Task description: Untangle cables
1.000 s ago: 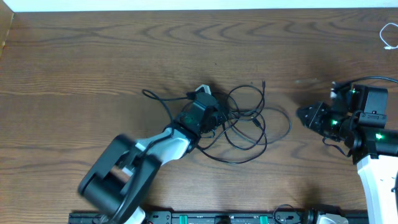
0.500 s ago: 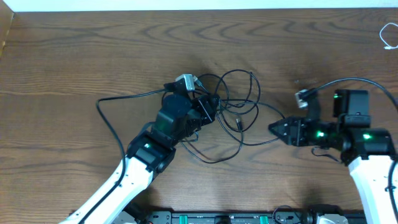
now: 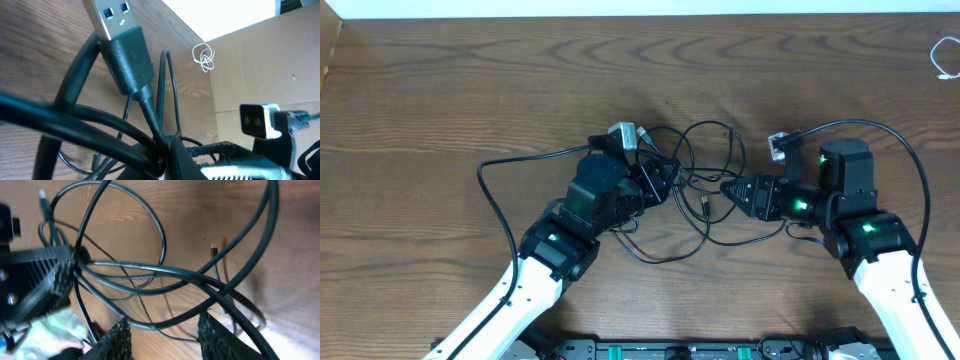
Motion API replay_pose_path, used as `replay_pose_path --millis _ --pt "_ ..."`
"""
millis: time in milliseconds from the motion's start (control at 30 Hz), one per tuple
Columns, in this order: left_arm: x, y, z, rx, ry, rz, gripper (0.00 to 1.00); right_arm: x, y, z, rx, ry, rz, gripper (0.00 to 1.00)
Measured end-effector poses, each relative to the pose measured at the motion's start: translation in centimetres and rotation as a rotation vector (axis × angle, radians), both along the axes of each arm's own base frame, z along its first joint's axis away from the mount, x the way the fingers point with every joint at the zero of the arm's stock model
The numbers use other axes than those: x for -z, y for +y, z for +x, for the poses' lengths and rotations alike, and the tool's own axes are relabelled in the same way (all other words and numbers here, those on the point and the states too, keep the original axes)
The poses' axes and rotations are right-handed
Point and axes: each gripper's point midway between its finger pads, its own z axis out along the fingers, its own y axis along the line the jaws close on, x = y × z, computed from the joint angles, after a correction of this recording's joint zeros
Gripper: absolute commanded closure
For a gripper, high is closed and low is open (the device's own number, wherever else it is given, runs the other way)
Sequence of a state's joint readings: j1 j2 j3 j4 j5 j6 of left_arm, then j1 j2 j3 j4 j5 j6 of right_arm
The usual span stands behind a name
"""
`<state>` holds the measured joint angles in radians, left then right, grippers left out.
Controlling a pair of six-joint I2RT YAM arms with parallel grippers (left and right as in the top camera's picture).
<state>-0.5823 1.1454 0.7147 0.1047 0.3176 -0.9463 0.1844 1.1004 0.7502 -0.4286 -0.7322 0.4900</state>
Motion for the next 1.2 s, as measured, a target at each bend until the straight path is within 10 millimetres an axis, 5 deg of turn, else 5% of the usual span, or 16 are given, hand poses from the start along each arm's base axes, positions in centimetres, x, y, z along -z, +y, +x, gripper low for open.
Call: replay_pose_path --millis 300,500,1200 --pt "0.0 -0.2 -0.3 0.019 0.005 -0.006 0.93 0.7 2.3 -1.6 0.081 0.220 0.059 0.64" --pt "0.0 -0.2 -0.3 0.020 0.006 -0.007 0.93 2.3 2.5 -2.7 0.165 0.337 0.017 0.53" --pt "0.0 -0.4 -0.5 0.036 0.011 -0.012 0.93 3.7 0.9 -0.2 0.424 0.422 0.019 0.51"
